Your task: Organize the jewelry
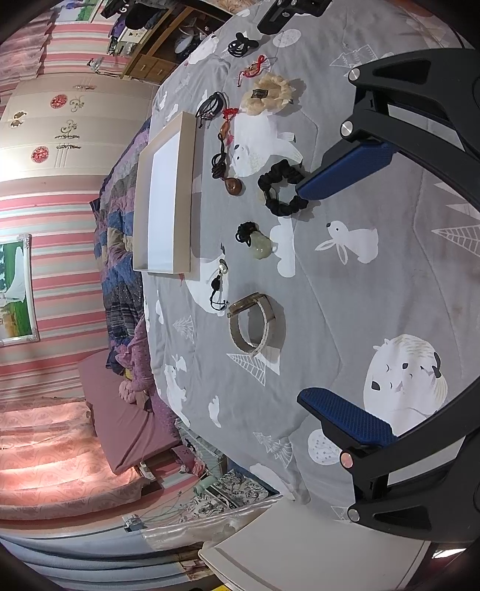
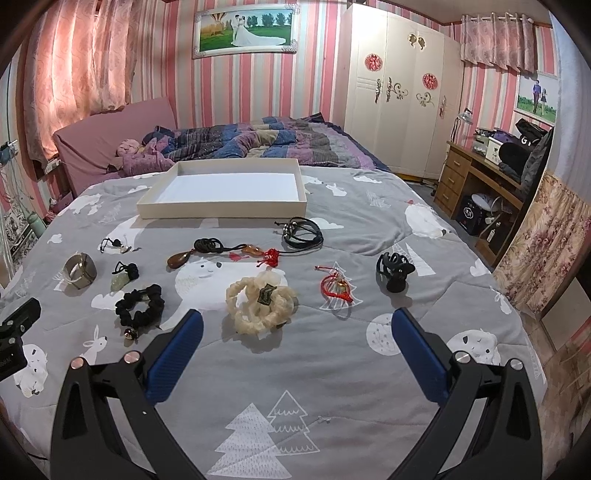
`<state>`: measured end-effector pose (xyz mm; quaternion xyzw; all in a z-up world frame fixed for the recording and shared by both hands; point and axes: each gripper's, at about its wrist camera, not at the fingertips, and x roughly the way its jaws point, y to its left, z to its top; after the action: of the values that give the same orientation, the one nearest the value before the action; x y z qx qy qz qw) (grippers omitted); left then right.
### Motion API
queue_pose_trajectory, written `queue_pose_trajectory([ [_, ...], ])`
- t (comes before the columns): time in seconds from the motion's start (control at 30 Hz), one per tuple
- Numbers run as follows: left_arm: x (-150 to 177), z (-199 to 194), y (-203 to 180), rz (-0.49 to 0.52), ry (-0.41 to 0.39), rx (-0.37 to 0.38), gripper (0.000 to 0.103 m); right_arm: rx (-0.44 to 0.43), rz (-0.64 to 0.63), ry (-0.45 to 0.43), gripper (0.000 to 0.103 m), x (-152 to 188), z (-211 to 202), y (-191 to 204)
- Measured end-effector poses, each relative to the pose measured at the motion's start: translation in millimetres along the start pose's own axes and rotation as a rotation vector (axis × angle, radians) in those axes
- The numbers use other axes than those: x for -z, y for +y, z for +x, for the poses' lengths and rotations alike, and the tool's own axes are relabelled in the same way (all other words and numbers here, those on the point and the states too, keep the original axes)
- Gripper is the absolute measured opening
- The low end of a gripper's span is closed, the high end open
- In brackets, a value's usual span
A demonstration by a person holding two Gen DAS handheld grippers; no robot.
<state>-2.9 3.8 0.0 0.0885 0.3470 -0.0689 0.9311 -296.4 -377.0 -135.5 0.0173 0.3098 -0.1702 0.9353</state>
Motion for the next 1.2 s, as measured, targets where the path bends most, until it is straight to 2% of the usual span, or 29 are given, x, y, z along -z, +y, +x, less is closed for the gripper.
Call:
queue_pose_trajectory([
  [0.5, 0.9, 0.8, 5.4, -0.007, 0.013, 0.004, 0.100, -0.009, -0.026, -0.003, 0.102, 0.8, -3.3, 4.9],
  [0.77, -0.6, -6.1, 10.0, 0.010, -0.008, 0.008, 0.100, 0.025, -0.064, -0.007, 0.102, -0.8, -6.1, 1.8],
  [1.03, -11.1, -0.3, 30.9, 0.007, 0.030, 0.019, 0.100, 0.002, -0.073, 0.018, 0.102, -4.9, -4.6, -11.1],
  [1.2, -19.0, -5.0, 35.5, 0.028, 0.024, -0.024, 0.100, -0.020, -0.072, 0.040, 0.102, -6.5, -2.2, -21.0],
])
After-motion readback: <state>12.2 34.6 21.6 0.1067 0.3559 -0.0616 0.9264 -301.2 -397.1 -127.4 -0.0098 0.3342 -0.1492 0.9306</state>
